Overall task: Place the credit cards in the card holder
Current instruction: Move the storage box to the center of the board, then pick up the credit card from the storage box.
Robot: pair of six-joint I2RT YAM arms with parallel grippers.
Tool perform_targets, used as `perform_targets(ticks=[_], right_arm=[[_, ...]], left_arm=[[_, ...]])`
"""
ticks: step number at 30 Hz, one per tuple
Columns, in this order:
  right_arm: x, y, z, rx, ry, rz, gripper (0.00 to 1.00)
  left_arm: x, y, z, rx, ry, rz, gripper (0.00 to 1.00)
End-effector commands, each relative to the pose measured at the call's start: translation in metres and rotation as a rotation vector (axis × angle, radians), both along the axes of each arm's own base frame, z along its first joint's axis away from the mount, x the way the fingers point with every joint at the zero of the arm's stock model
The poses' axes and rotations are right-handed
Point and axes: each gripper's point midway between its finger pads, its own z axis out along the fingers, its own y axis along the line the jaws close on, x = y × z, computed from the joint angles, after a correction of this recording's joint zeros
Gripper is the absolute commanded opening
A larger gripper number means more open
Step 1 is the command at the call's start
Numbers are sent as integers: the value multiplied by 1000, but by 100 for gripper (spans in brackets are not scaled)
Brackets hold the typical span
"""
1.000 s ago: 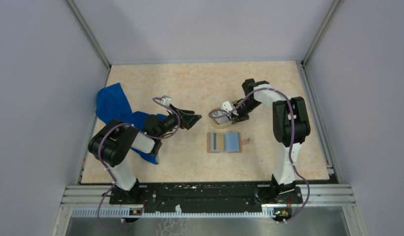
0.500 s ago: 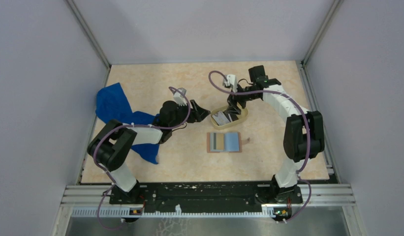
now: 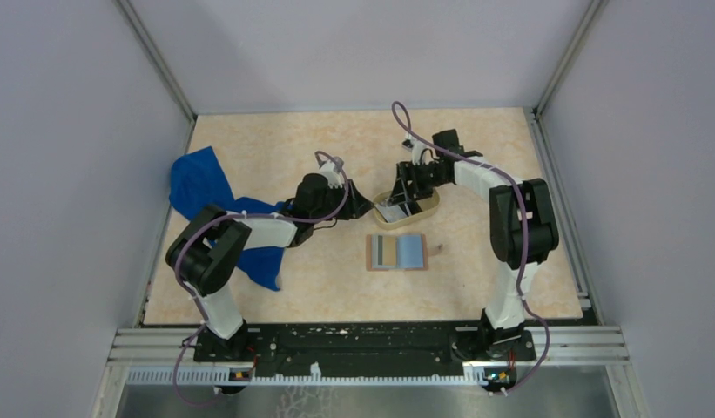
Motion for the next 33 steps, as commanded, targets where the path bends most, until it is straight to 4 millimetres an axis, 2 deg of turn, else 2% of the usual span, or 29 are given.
perform_targets(ticks=[1, 10, 19, 25, 33], right_arm=[[14, 7, 0, 1, -5, -38, 65], [26, -14, -15, -155, -73, -90, 65], [27, -14, -28, -170, -44, -82, 67], [16, -3, -35, -135, 12, -41, 67], [0, 19, -28, -20, 109, 2, 66]], left_arm=[[-1, -13, -4, 29, 8, -68, 53], [-1, -21, -8, 52, 23, -100, 51], [-4, -26, -11, 53, 37, -134, 45], [-5, -29, -12, 53, 42, -154, 43], [-6, -32, -12, 49, 42, -176, 39]])
